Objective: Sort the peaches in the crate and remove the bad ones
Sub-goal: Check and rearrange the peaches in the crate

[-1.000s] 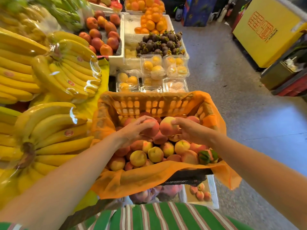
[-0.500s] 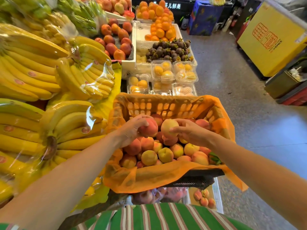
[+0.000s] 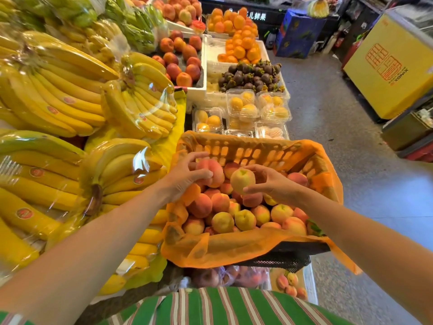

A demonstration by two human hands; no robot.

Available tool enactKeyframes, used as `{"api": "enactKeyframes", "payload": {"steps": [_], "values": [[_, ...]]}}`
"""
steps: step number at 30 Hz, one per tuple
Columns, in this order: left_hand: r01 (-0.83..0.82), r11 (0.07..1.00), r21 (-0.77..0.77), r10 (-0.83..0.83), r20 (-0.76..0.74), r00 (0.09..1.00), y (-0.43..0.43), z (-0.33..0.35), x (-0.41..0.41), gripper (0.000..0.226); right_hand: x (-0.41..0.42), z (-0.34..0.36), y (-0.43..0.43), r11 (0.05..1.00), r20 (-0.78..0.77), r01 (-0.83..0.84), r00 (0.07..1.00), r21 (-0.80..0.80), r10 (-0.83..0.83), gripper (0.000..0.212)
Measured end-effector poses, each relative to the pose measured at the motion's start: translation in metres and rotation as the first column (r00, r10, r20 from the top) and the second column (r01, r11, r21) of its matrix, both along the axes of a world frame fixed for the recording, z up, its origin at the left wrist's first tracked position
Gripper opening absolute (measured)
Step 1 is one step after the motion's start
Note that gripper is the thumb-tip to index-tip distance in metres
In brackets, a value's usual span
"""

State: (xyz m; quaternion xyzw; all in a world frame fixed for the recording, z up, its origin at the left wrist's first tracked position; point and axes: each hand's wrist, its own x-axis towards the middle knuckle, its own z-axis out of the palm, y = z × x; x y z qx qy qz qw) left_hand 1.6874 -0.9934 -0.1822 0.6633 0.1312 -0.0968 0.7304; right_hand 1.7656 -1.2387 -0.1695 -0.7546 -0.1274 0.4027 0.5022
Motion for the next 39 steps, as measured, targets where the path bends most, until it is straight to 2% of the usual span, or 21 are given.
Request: {"api": "enactKeyframes", "payload": {"steps": [2,4,9,12,14,17,22,25,27,29,31,32,33,35,36,39], "values": [[-0.069,0.992,0.105,0.064,0.053,0.997,0.006,-0.002,0.000,0.059,0.001,-0.006,0.006,0.998,0.036,0.003,0.999,-0.069,-0.001,0.055],[-0.125,0.981,0.147,0.110,0.107,0.988,0.013,-0.004,-0.001,0.063,0.002,-0.012,0.014,0.990,0.072,-0.014,0.997,-0.139,0.024,0.054],[-0.191,0.958,0.212,0.157,0.169,0.973,0.026,-0.009,-0.001,0.068,-0.002,-0.028,0.041,0.900,0.096,-0.292,0.936,-0.324,0.338,0.056],[-0.182,0.961,0.209,0.143,0.188,0.972,0.029,-0.008,-0.002,0.066,-0.013,-0.037,0.059,0.811,0.075,-0.451,0.857,-0.373,0.510,0.059],[-0.187,0.964,0.190,0.151,0.187,0.971,0.030,-0.007,-0.003,0.056,-0.022,-0.041,0.068,0.760,0.085,-0.521,0.801,-0.388,0.592,0.063],[-0.186,0.972,0.144,0.161,0.171,0.972,0.032,-0.007,-0.003,0.044,-0.031,-0.048,0.074,0.707,0.124,-0.565,0.738,-0.425,0.664,0.064],[-0.176,0.975,0.132,0.154,0.164,0.974,0.033,-0.007,-0.005,0.039,-0.043,-0.058,0.073,0.679,0.250,-0.580,0.648,-0.451,0.720,0.062],[-0.166,0.977,0.134,0.143,0.162,0.976,0.033,-0.007,-0.005,0.039,-0.043,-0.061,0.073,0.694,0.254,-0.569,0.662,-0.442,0.705,0.059],[-0.146,0.980,0.136,0.125,0.153,0.980,0.033,-0.008,-0.004,0.039,-0.038,-0.058,0.071,0.730,0.211,-0.566,0.716,-0.383,0.666,0.048],[-0.113,0.981,0.156,0.091,0.144,0.985,0.032,-0.008,-0.002,0.040,-0.030,-0.053,0.066,0.812,0.170,-0.509,0.807,-0.286,0.566,0.033],[-0.082,0.974,0.211,0.050,0.153,0.987,0.027,-0.007,0.000,0.044,-0.021,-0.042,0.062,0.937,0.075,-0.333,0.937,-0.105,0.341,0.025],[-0.071,0.966,0.248,0.031,0.164,0.986,0.024,-0.007,0.002,0.045,-0.016,-0.036,0.061,0.980,-0.030,-0.197,0.980,0.008,0.197,0.029],[-0.063,0.957,0.283,0.012,0.179,0.984,0.021,-0.007,0.004,0.047,-0.010,-0.031,0.060,0.993,-0.164,-0.057,0.984,0.099,0.073,0.036],[-0.026,0.939,0.342,-0.047,0.203,0.978,0.013,-0.009,0.009,0.049,-0.001,-0.021,0.060,0.978,-0.323,0.097,0.946,0.185,-0.032,0.050],[0.004,0.928,0.373,-0.090,0.213,0.973,0.010,-0.010,0.011,0.050,0.002,-0.018,0.060,0.977,-0.313,0.085,0.949,0.194,-0.020,0.049],[0.058,0.864,0.500,-0.199,0.234,0.951,0.006,-0.014,0.019,0.052,0.011,-0.016,0.060,0.992,-0.155,0.009,0.988,0.125,0.011,0.040]]}}
